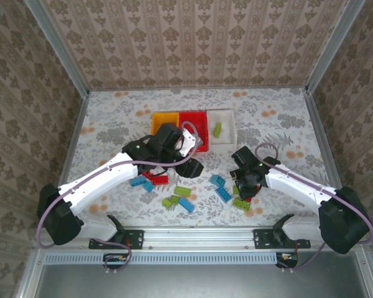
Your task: Sort the legos into containers by color
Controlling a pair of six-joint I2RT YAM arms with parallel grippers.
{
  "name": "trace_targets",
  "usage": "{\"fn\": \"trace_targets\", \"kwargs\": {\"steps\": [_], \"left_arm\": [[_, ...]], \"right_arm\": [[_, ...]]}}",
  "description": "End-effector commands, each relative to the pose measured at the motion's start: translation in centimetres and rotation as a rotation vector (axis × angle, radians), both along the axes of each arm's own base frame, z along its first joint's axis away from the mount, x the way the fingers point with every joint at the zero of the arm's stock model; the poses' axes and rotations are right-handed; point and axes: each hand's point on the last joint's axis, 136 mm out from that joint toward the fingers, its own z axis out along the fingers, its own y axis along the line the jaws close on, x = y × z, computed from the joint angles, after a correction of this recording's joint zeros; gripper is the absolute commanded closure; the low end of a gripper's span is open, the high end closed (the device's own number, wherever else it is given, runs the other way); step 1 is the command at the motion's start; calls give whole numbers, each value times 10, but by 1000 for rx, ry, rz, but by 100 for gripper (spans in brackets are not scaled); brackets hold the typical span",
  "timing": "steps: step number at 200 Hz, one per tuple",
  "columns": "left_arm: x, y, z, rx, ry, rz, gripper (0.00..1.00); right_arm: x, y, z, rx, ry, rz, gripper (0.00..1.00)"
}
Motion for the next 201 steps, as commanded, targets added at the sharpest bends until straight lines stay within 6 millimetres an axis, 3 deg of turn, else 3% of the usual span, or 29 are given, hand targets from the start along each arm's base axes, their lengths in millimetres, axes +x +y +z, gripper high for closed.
{"fn": "trace_targets", "kwargs": {"steps": [1, 68, 119, 141, 177, 201], "left_arm": [[-1, -3, 5, -21, -31, -35, 36], [-2, -7, 6, -38, -17, -33, 36], [0, -10, 8, -41, -18, -25, 36], [2, -13, 10, -51, -20, -19, 36], [8, -15, 16, -63, -31, 10, 36], [17, -12, 20, -59, -49, 61, 36]], "right_arm": [[1, -6, -7, -12, 1, -96, 32], [11, -5, -19, -4, -3, -141, 40], [2, -9, -33, -15, 56, -151, 42], [11, -7, -37, -1, 39, -155, 46], [31, -5, -23, -14, -32, -113, 67], [57, -4, 9, -56, -142, -15, 78]]}}
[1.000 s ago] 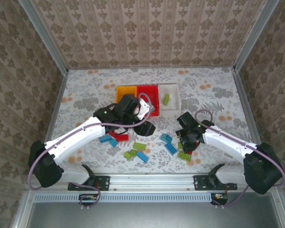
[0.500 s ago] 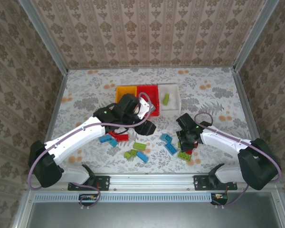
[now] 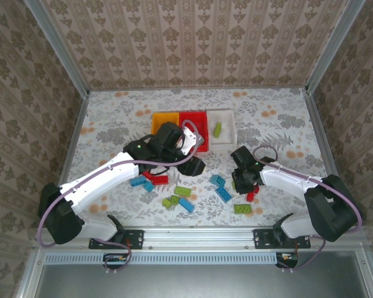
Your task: Sort the legos into containers by color
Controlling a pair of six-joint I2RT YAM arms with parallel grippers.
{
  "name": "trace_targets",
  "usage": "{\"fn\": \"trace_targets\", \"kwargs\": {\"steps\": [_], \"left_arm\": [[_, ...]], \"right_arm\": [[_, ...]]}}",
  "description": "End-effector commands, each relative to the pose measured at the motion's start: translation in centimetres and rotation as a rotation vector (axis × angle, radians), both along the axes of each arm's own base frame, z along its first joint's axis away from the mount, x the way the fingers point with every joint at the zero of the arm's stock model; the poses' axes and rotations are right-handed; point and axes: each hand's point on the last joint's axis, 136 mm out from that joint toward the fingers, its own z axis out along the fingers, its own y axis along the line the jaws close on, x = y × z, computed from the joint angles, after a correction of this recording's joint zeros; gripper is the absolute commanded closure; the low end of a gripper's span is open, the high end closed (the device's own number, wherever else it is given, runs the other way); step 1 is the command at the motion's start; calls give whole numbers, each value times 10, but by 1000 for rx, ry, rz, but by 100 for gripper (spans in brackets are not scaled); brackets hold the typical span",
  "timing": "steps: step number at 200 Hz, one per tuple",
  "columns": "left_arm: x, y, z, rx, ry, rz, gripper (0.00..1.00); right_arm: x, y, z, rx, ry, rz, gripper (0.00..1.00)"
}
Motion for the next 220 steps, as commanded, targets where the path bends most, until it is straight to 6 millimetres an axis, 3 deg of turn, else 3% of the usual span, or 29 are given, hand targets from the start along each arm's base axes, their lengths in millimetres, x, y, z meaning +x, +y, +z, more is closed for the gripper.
{"fn": "trace_targets", "kwargs": {"steps": [1, 35, 63, 97, 148, 184, 220], "left_arm": [[12, -4, 15, -30, -33, 52, 36], [37, 5, 28, -68, -37, 171, 36], [63, 15, 44, -114, -47, 269, 36], [85, 18, 64, -176, -56, 336, 35], [91, 17, 67, -172, -59, 347, 35], [86, 24, 61, -151, -56, 352, 35], [83, 30, 55, -130, -50, 360, 35]], "right_arm": [[30, -1, 32, -63, -120, 90, 78], [74, 10, 92, -190, -298, 393, 81], [102, 24, 105, -307, -308, 666, 81], [133, 27, 98, -450, -235, 869, 80], [178, 31, 68, -464, -158, 893, 79], [193, 27, 53, -457, -111, 870, 75], [199, 29, 44, -436, -96, 863, 63]]}}
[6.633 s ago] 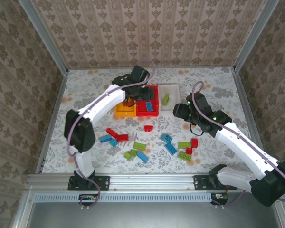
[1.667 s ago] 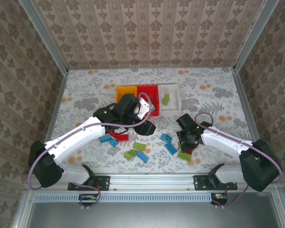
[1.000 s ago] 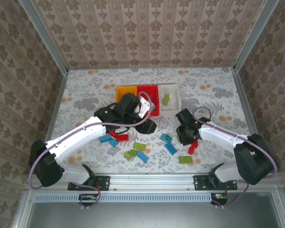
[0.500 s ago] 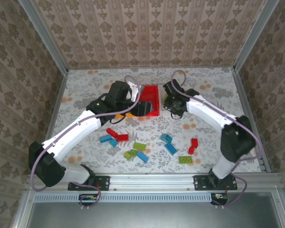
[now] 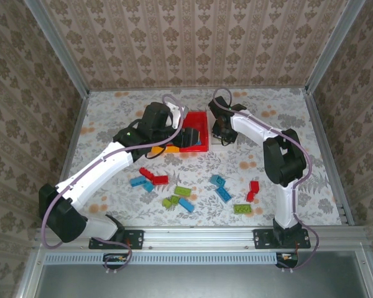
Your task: Sort the legos into containers by color
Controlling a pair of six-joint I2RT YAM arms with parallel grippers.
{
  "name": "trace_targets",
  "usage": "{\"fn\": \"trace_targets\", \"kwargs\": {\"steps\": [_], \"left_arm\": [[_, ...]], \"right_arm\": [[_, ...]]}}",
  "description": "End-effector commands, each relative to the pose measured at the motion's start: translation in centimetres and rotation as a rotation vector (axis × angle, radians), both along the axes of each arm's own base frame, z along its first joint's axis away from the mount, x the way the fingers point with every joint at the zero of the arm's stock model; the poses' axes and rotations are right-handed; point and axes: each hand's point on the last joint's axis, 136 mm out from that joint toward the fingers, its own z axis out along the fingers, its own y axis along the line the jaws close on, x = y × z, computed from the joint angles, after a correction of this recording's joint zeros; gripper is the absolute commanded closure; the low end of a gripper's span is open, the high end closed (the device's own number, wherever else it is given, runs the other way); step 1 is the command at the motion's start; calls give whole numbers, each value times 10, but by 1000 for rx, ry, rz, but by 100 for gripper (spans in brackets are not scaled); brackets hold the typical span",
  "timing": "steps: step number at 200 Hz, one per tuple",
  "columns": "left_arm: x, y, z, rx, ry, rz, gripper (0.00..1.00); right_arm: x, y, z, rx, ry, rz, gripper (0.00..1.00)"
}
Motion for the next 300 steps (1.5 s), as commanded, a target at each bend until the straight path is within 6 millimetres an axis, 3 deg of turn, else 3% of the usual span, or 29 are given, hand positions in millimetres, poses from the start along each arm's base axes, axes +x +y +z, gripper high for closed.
{"fn": "trace_targets", "kwargs": {"steps": [1, 30, 70, 97, 110, 125, 141, 166, 186, 202, 232, 269, 300], "left_arm": [[-2, 11, -2, 15, 6, 25, 35], [-4, 19, -6, 43, 9, 35, 35], [-6, 35, -19, 59, 45, 73, 35], [-9, 48, -32, 92, 97, 111, 36], [-14, 62, -46, 146, 148, 151, 36], [-22, 94, -70, 238, 229, 262, 36], [-33, 138, -92, 292, 330, 448, 37], [-57, 199, -129, 266, 553, 779, 37], [-76, 230, -155, 182, 730, 1042, 38], [-87, 242, -172, 103, 848, 1222, 38], [-84, 251, -193, -63, 956, 1474, 36], [-77, 249, -220, -236, 1093, 1696, 32], [-54, 250, -229, -353, 1083, 1773, 31]], "right_arm": [[0, -2, -2, -21, 28, 3, 62], [4, 1, 11, 2, -11, 5, 55], [6, 5, 39, 26, -70, 4, 52], [3, 6, 73, 20, -155, 29, 52], [2, 13, 95, 20, -230, 96, 52], [-5, 33, 113, 32, -323, 242, 51], [-25, 77, 126, 94, -443, 502, 49], [-104, 165, 127, 220, -582, 1043, 46], [-167, 200, 123, 210, -689, 1346, 31], [-193, 211, 120, 210, -760, 1442, 20], [-209, 219, 117, 254, -746, 1527, 18], [-214, 221, 115, 235, -746, 1598, 17], [-218, 219, 113, 241, -738, 1610, 17]]}}
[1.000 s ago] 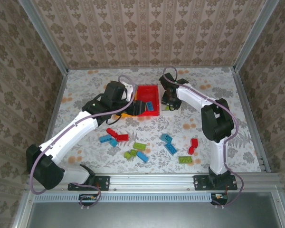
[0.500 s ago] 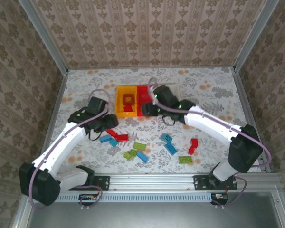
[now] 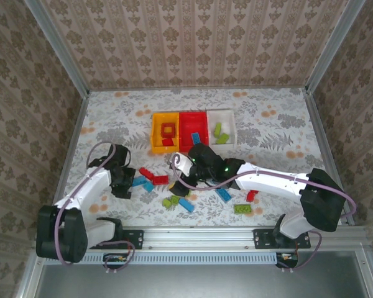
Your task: Sort the legos into containers by color
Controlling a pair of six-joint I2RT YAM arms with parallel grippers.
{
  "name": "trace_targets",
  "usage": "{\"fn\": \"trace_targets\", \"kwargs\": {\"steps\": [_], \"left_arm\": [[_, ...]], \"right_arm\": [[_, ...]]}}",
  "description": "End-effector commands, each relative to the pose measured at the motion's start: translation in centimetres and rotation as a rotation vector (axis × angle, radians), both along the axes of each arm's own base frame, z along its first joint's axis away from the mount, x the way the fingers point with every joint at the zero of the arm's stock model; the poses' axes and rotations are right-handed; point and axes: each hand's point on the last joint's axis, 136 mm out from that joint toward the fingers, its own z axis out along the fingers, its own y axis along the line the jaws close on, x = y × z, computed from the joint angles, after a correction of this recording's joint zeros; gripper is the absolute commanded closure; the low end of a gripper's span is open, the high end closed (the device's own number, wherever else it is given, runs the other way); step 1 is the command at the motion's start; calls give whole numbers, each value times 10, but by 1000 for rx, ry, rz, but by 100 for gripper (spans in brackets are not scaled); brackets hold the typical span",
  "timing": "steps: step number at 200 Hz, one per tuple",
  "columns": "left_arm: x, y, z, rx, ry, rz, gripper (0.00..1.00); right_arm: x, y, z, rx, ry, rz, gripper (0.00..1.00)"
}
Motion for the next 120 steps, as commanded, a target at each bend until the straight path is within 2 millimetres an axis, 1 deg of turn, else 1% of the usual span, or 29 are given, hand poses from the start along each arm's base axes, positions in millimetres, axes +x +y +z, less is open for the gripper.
{"fn": "trace_targets", "kwargs": {"steps": [1, 9, 31, 53, 70, 95, 120], "left_arm": [[23, -1, -2, -55, -54, 186, 31], [27, 0, -1, -47, -60, 191, 31], [27, 1, -1, -36, -38, 194, 31], [25, 1, -9, -45, -28, 227, 31], [25, -1, -18, -59, -18, 249, 34], [34, -4, -24, -68, -30, 247, 46], [38, -5, -28, -68, -24, 244, 63]], "right_arm": [[-4, 6, 25, 54, -51, 59, 17], [-5, 5, 24, 53, -44, 57, 17], [-8, 1, 22, 48, -35, 55, 17], [-9, -1, 19, 43, -27, 49, 17], [-9, -2, 19, 42, -24, 44, 17], [-7, 0, 18, 42, -19, 38, 17], [-5, 1, 19, 45, -13, 25, 17]]}}
